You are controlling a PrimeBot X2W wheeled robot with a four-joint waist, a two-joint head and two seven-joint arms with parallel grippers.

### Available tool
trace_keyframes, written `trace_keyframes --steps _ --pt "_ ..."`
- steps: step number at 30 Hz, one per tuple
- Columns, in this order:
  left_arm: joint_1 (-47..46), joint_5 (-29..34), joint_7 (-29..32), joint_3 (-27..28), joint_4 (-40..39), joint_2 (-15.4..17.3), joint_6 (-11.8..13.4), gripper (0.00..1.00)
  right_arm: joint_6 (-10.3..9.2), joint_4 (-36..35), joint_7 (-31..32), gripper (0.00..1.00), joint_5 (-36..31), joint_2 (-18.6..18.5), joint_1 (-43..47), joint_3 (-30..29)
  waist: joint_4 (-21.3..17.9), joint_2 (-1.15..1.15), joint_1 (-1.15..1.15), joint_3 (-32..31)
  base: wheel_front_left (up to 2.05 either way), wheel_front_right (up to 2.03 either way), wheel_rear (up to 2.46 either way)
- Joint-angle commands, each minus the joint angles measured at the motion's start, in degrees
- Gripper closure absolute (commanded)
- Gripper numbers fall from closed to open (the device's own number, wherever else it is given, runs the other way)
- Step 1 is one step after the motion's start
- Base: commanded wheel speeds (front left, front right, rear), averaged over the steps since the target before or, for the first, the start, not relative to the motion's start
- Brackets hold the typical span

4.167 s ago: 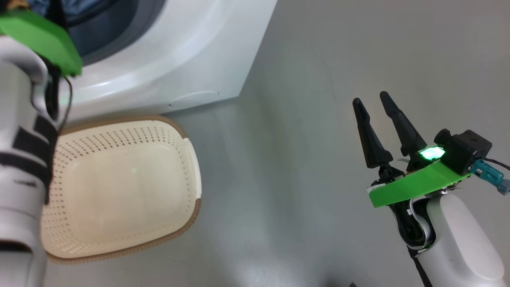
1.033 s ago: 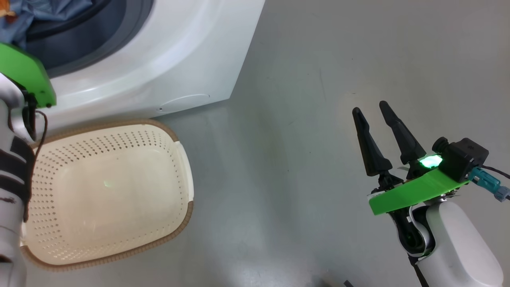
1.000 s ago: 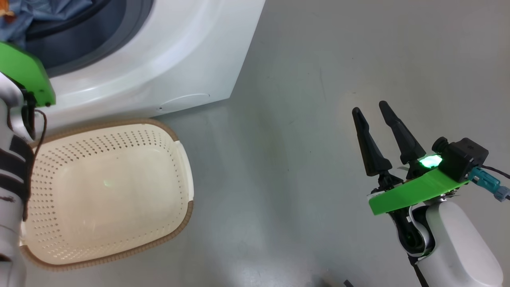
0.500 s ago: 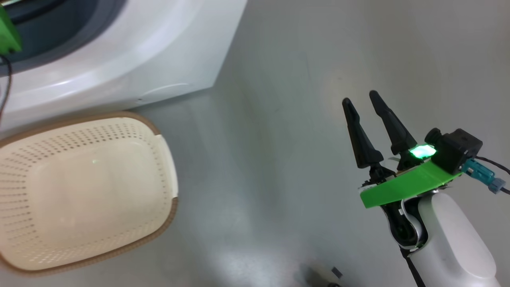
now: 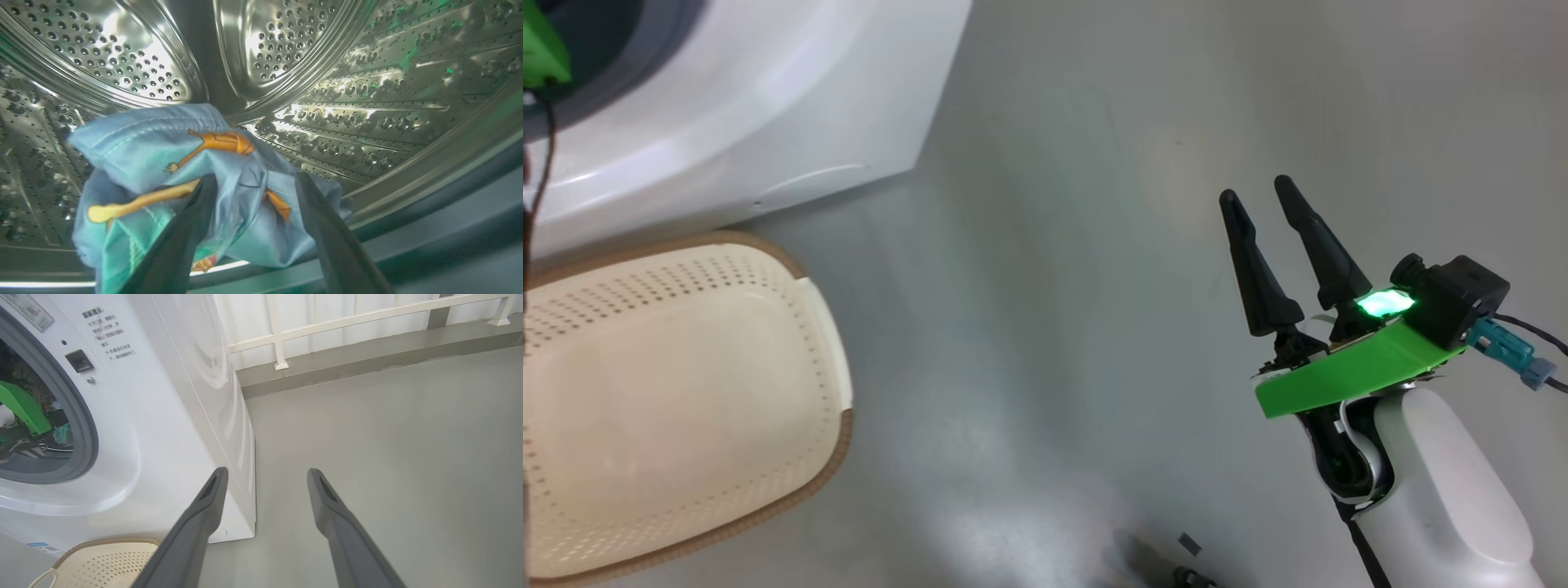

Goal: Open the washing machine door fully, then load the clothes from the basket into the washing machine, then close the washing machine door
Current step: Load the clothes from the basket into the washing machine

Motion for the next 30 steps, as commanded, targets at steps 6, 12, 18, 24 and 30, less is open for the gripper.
trace_keyframes --steps 6,12,18,24,30 --pt "2.3 -0.8 -1.5 0.4 -1.2 0.5 -0.6 0.0 0.09 -1.3 -0.7 0.0 -0.7 -1.5 0.9 0.3 3.8 0.0 0.0 -3.1 0.0 0.0 0.0" --pt "7.0 -2.2 -2.1 1.5 -3.7 -0.5 -1.3 0.0 0.09 -0.9 -0.7 0.0 -1.0 -2.1 1.7 0.2 6.0 0.0 0.0 -7.0 0.0 0.0 0.0" --pt "14.4 -3.1 -2.1 3.7 -11.8 -0.6 -1.4 0.0 0.09 -0.4 -0.7 0.0 -1.1 -2.6 3.0 -0.1 7.6 0.0 0.0 -10.7 0.0 0.0 0.0" --pt "26.9 -3.0 -2.1 7.3 -23.7 -1.1 -0.5 0.0 0.09 0.0 -0.7 0.0 -1.5 -3.6 4.9 -0.6 9.4 0.0 0.0 -15.4 0.0 0.0 0.0" --pt "38.0 -1.8 -2.1 9.7 -34.4 -1.3 -0.2 0.0 0.09 0.4 -0.7 0.0 -1.7 -4.7 6.5 -0.8 11.3 0.0 0.0 -18.9 0.0 0.0 0.0"
